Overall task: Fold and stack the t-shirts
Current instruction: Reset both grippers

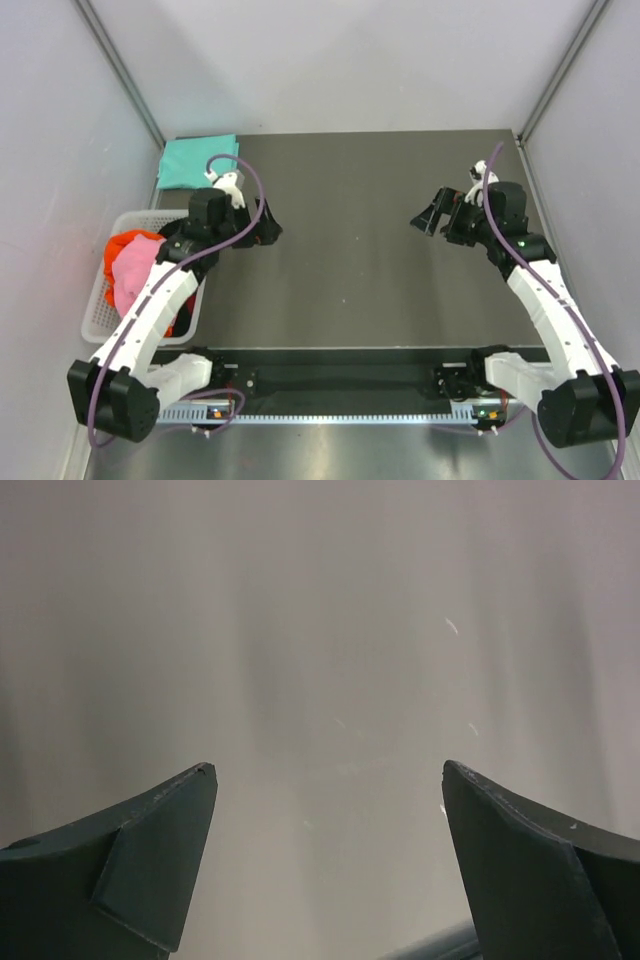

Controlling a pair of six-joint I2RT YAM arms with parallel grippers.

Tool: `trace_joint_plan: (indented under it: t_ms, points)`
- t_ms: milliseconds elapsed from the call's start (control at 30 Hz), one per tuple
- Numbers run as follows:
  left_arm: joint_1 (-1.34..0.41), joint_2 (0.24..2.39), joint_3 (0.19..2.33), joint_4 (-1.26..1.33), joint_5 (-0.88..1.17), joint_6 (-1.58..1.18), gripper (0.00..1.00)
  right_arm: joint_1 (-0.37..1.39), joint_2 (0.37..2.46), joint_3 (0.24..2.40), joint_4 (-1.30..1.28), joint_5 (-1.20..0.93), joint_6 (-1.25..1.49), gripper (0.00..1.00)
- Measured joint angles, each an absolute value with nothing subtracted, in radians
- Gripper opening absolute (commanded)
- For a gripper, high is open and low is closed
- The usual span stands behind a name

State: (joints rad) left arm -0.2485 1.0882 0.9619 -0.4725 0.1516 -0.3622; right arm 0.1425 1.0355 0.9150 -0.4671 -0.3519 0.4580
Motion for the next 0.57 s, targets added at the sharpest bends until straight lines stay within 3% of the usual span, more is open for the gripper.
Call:
trace_joint_plan:
  t_ms: [267, 567]
  points:
    - [-0.376, 1.03, 0.811, -0.395, 0.284, -0.397, 0.99, 0.143, 0.917, 0.902, -0.522, -0.321, 0.468, 1.0]
    - [-0.381, 1.038, 0.84, -0.35, 0.345, -0.404, 0.99, 0.143, 0.832, 0.903, -0.541, -0.345, 0.474, 1.0]
